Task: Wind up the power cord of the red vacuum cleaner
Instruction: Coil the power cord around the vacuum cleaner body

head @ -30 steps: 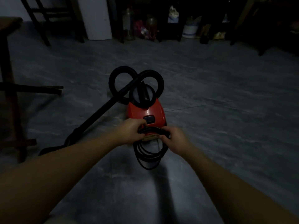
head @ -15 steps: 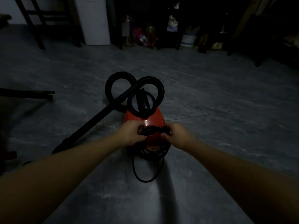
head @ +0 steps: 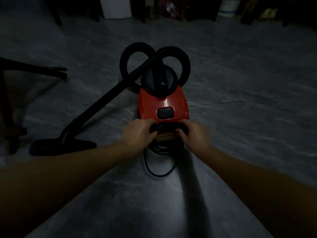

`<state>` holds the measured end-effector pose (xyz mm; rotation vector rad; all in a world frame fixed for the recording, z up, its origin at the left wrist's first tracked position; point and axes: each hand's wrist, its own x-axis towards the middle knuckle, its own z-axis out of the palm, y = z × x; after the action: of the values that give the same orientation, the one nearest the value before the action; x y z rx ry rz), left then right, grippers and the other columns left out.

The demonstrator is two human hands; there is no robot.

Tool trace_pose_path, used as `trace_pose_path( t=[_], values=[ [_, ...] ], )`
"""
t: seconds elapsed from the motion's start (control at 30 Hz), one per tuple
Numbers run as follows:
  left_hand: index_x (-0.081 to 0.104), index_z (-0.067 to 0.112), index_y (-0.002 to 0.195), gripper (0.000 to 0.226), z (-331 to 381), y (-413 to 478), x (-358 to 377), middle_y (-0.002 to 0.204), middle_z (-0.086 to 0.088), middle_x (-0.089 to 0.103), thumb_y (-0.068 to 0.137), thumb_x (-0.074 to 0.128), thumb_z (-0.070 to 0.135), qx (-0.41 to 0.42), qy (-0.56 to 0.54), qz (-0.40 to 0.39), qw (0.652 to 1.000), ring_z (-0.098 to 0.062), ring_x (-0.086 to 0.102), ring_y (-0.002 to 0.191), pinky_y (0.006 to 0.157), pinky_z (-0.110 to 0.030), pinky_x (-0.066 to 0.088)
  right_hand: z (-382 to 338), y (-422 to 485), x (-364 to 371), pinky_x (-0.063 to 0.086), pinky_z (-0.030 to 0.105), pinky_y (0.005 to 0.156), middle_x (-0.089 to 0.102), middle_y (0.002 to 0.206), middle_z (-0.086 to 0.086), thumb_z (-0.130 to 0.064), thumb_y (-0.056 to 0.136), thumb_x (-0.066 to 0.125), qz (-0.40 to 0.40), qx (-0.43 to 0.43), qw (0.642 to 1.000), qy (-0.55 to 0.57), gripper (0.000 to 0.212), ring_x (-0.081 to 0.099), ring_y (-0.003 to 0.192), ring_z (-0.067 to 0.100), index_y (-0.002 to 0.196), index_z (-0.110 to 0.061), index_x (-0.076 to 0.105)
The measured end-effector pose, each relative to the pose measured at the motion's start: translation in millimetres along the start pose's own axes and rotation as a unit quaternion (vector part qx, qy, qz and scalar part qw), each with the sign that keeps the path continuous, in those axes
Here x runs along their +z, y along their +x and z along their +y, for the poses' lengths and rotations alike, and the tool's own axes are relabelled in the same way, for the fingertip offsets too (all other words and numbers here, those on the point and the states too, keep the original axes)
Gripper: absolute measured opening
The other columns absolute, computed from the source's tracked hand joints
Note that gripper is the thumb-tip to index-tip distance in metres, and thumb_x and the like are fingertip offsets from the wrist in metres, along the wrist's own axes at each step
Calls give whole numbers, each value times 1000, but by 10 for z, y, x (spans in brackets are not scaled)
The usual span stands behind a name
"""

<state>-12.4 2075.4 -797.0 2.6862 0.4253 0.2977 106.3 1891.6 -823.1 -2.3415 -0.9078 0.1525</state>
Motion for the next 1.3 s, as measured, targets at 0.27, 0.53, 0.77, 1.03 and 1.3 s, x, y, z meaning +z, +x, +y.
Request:
trace_pose_path(
  t=[0.27,0.53,0.77,1.03,1.3],
  values=[
    [74,24,100,20,-27,-142,296,90,-2,76,80,73,28,-47,-56,77,994,-22,71,83,69,-29,52,115,-116,162,57,39,87,69,108,-2,-25,92,64,29,27,999,25,25,65,96,15,117,-24,65],
    [76,17,92,20,-50,-151,387,81,2,74,73,81,23,-128,-163,47,977,-11,68,74,68,-21,48,152,-187,246,58,43,78,72,97,-5,-37,90,62,35,94,994,46,23,68,83,14,110,-27,66],
    [75,16,101,20,-5,-268,443,93,3,75,83,74,24,-118,-145,81,979,-8,66,82,73,-18,43,157,-152,266,58,45,75,69,93,-2,-31,96,56,23,77,997,15,16,66,79,15,109,-24,61],
    [72,18,94,8,60,-214,402,72,13,64,89,68,23,-119,-187,106,969,5,58,62,57,-3,38,85,-121,314,57,45,75,71,93,-1,-33,96,51,68,101,990,74,18,67,81,18,110,-25,60],
    [75,19,92,17,48,-193,425,80,7,72,84,73,34,-145,-160,107,970,-1,59,68,58,-3,31,195,-4,193,59,46,82,74,86,4,-22,93,67,8,169,962,216,4,71,80,20,92,-22,71]
  ],
)
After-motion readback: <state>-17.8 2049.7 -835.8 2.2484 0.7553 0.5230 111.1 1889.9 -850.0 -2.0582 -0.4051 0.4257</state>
